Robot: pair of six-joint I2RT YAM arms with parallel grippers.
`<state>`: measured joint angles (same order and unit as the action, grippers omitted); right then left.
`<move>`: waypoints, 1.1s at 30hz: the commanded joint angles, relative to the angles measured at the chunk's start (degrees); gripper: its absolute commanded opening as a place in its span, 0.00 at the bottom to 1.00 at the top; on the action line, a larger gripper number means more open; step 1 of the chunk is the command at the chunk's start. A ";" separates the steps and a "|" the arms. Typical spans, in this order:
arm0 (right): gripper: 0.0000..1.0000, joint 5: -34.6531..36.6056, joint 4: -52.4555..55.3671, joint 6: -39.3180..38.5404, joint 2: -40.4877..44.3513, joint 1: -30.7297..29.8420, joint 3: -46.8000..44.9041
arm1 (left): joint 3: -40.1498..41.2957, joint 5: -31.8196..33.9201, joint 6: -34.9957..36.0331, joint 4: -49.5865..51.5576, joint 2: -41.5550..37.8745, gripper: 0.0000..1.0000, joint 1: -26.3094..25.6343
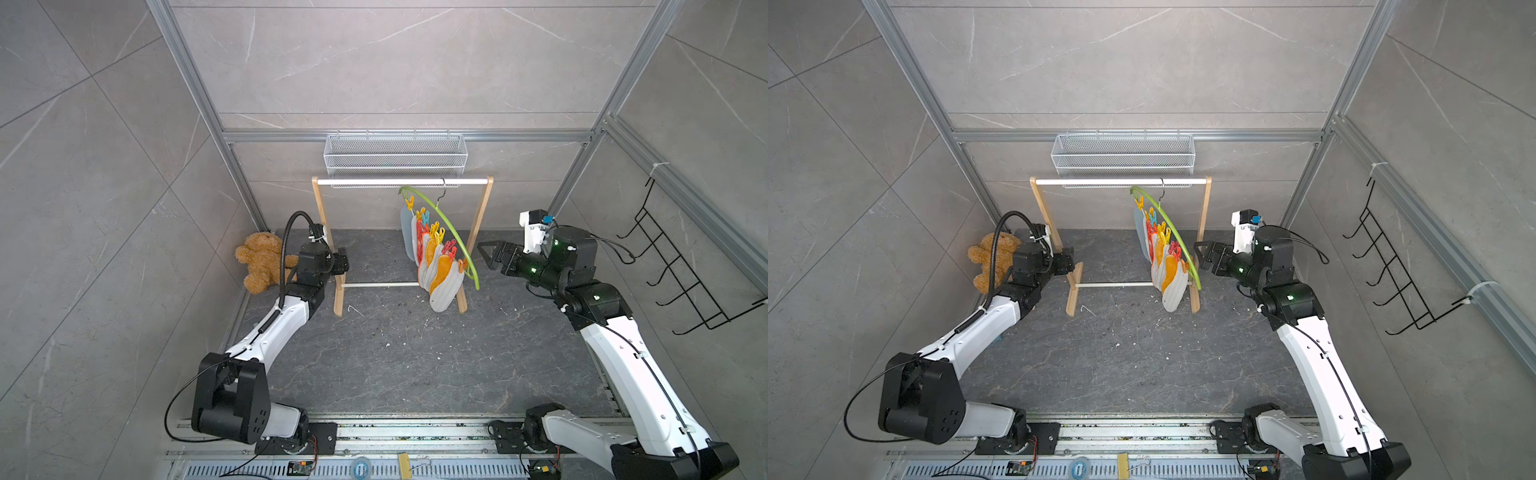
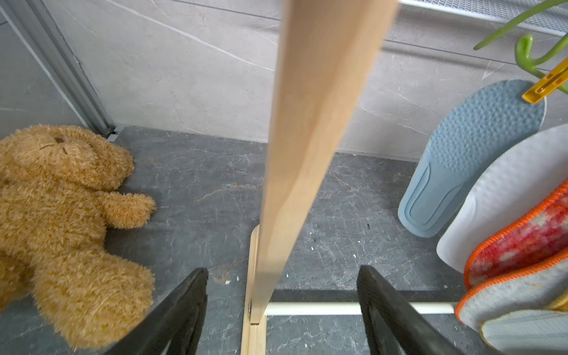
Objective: Take the shoe insoles off the hanger
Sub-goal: Remove the insole from the hanger.
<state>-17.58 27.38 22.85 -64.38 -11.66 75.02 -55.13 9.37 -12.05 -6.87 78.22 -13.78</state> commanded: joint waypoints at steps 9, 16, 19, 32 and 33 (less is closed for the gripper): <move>0.80 -12.66 -6.07 5.29 -3.75 -0.73 -2.26 | 13.16 -0.79 -9.29 0.60 -23.73 0.80 0.04; 0.76 -13.85 -8.95 9.13 -4.53 -3.74 -4.70 | 21.78 -8.92 -14.29 -2.92 -32.03 0.80 -0.12; 0.76 -11.68 -9.41 9.46 -4.20 -5.40 -5.61 | 24.33 -11.39 -12.35 -6.29 -33.73 0.80 -0.60; 1.00 9.10 2.47 5.48 -4.35 -5.67 0.78 | 12.73 -5.59 -12.75 -1.11 -21.49 1.00 -2.65; 1.00 10.36 3.46 5.16 -4.35 -5.66 1.35 | 12.10 -7.18 -11.95 -1.63 -20.31 0.99 -2.65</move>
<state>-13.67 26.61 29.76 -69.04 -17.34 73.41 -40.73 0.19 -22.65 -8.45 55.77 -16.51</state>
